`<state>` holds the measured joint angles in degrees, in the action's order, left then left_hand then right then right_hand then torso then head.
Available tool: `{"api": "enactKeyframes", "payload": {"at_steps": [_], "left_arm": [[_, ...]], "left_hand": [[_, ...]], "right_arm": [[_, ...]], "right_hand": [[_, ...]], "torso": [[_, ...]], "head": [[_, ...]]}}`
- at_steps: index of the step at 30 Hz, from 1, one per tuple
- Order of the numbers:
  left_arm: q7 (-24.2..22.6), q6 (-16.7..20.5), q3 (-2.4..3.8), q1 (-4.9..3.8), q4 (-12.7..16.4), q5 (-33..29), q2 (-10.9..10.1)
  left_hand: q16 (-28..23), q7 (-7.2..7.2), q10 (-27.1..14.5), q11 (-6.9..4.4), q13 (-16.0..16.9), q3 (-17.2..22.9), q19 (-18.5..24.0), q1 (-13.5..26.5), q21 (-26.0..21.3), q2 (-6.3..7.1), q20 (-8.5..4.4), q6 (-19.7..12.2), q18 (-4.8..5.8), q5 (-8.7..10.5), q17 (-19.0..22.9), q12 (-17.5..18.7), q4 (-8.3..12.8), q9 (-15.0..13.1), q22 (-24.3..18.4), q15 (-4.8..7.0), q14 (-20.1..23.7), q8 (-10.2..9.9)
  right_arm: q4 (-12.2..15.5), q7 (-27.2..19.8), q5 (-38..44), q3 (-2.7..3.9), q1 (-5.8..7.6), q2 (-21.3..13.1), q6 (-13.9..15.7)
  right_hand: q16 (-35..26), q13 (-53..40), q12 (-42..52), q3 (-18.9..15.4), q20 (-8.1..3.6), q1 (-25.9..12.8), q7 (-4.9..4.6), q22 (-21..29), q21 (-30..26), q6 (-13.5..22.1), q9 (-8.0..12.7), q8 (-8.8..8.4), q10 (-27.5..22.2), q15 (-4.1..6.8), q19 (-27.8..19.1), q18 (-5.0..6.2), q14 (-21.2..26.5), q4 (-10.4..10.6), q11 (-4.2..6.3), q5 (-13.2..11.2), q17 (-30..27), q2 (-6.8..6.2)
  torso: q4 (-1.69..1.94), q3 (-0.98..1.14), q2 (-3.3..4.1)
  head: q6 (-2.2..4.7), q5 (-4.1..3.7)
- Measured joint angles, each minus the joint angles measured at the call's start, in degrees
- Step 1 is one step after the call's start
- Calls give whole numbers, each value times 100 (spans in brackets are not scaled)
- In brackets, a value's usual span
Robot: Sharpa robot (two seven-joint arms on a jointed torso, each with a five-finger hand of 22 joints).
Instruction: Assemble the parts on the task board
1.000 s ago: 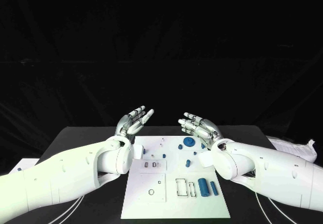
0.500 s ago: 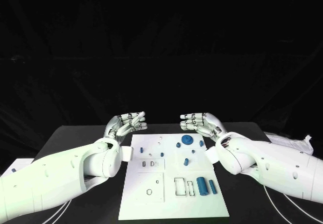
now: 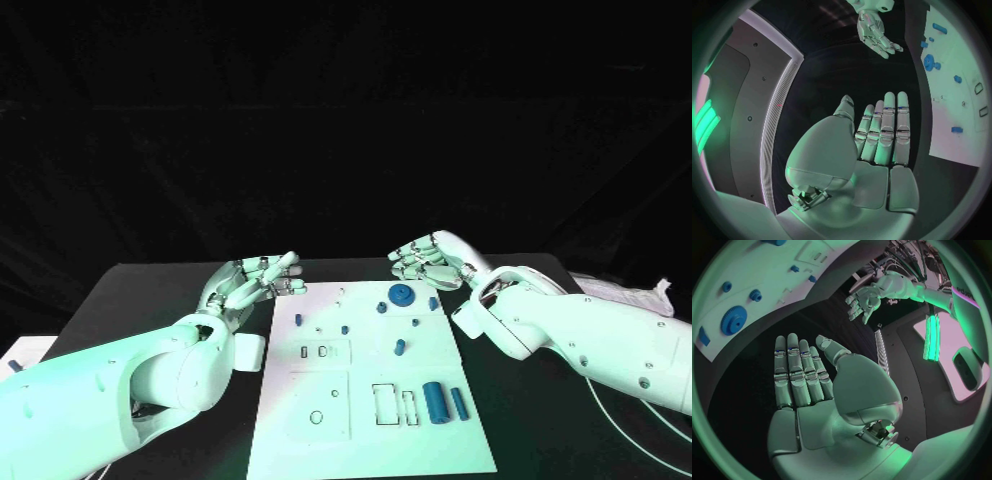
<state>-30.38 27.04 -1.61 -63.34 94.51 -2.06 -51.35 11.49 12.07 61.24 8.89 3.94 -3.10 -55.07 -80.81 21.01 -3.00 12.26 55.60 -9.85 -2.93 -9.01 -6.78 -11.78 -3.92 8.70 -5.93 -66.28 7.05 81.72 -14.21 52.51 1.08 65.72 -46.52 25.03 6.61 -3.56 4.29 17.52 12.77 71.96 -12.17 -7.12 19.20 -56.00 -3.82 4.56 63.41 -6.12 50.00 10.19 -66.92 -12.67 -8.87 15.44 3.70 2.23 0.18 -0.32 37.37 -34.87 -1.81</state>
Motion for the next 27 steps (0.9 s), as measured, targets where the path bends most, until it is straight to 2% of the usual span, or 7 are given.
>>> {"api": "enactKeyframes", "payload": {"at_steps": [3,5,6,10,19,22,27], "left_arm": [[23,-103,24,-4,235,-40,-138],[38,-161,39,-6,373,-69,-207],[48,-198,48,-8,467,-90,-249],[81,-300,79,-18,743,-155,-356],[139,-439,111,-43,1072,-236,-471],[156,-466,113,-47,1107,-252,-485],[177,-494,115,-50,1117,-265,-485]], "left_hand": [[0,0,0,0,0,0,0,0,1,0,0,0,0,0,-3,24,0,0,0,0,0,0],[0,0,0,0,0,0,0,0,1,0,0,0,0,0,-8,30,0,0,0,0,0,0],[0,0,0,0,0,0,0,0,1,0,0,0,0,0,-8,31,0,0,0,0,0,0],[0,0,0,0,-1,-16,0,0,1,0,0,0,1,0,-14,34,16,0,0,0,0,0],[0,0,0,0,-1,-15,-21,0,1,0,-21,-1,2,0,-13,34,16,-1,0,0,0,-23],[0,0,-1,0,-2,-15,-21,0,1,0,-21,-1,2,0,-13,34,16,-1,0,0,1,-23],[0,0,-1,1,-2,-15,-21,0,1,0,-21,-1,1,0,-20,34,16,5,0,0,1,-23]], "right_arm": [[56,342,774,13,66,-25,-113],[86,556,1234,19,105,-29,-194],[109,702,1542,21,130,-29,-253],[185,1157,2475,28,201,-18,-444],[287,1892,4006,39,308,75,-836],[298,2029,4320,39,315,110,-931],[294,2158,4604,39,322,153,-1042]], "right_hand": [[62,0,0,85,-116,14,45,-84,201,-126,0,0,166,94,245,0,-303,-52,66,-3,23,-75],[339,0,-43,140,-388,55,148,-334,725,-357,-7,-36,472,345,737,0,-1173,-107,213,-117,164,-237],[425,0,-44,140,-468,69,178,-414,884,-403,-7,-38,530,405,857,0,-1406,-107,254,-152,217,-250],[680,0,-44,99,-652,75,248,-656,1322,-473,-7,-50,612,511,1042,0,-1692,-66,335,-341,407,-301],[1874,1,-44,280,-743,51,306,-1140,2138,-530,-6,-61,672,563,1171,0,-1701,177,395,-482,1125,-458],[2197,2,-60,354,-743,51,328,-1248,2310,-508,-5,-61,639,563,1171,-1,-1701,251,424,-482,1312,-504],[2621,2,-66,441,-743,46,348,-1394,2552,-488,-5,-61,547,563,1171,0,-1701,370,394,-513,1563,-603]], "torso": [[11,-7,108],[19,-10,171],[25,-12,213],[47,-19,338],[99,-23,575],[108,-23,632],[120,-26,699]], "head": [[48,-34],[74,-51],[90,-65],[137,-109],[209,-160],[220,-169],[227,-189]]}}
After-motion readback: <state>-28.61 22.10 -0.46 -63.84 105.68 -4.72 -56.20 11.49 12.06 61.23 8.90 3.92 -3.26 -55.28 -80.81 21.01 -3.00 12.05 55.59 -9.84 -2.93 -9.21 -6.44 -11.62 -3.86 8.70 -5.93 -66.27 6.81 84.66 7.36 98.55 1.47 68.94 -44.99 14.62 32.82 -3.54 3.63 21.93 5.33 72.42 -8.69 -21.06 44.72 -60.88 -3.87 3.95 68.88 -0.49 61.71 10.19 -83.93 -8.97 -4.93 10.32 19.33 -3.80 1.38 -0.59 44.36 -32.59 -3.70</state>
